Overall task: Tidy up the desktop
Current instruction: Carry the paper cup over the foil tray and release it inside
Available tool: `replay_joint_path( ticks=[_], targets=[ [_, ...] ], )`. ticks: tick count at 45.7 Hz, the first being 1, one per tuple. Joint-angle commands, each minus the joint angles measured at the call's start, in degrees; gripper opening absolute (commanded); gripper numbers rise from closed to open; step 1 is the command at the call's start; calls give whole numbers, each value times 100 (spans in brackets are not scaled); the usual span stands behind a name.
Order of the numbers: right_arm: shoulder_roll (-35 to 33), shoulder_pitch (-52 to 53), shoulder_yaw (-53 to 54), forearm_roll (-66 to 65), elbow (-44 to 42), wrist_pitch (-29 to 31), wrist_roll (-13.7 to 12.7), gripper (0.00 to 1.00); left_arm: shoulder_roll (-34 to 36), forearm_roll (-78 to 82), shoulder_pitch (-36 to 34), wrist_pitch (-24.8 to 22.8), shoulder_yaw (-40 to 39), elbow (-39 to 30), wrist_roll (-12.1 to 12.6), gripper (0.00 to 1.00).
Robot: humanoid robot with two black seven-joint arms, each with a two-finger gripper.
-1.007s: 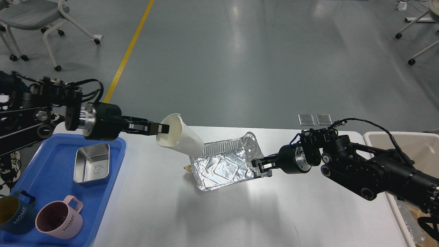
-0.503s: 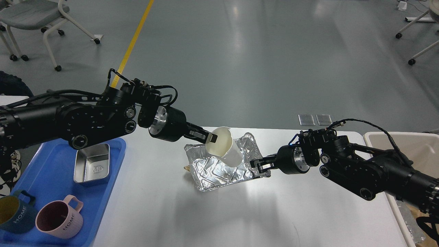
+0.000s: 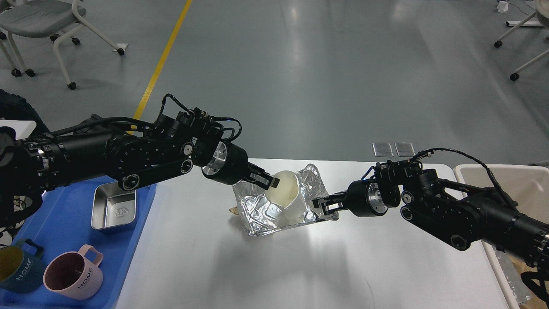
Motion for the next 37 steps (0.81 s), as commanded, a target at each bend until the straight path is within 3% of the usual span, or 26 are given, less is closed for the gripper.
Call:
replay_joint_path(
  ticks=[1,3,5,11,24,32,37],
  targets=[
    [8,-5,26,0,2,0,5,0,-146,5,24,53,3,229,45,29],
    [8,-5,26,0,2,0,5,0,-190,5,33,70,-5,300,63,48],
    [17,-14,26,0,2,0,5,0,-234,-4,42,114,-5,335,63,61],
    [17,-14,26,0,2,0,5,0,-260,-21,51,237,-58,335,54,75],
    [-1,-40,26,0,2,0,5,0,-181,-696,-19,316,-102,335,36,87],
    [-36,-110,26,-9,2,0,5,0,126,-1278,-230,387,-102,326,71,88],
    [-36,-128,26,-18,2,0,5,0,478,-1287,-231,711,-102,256,72,88]
  ],
)
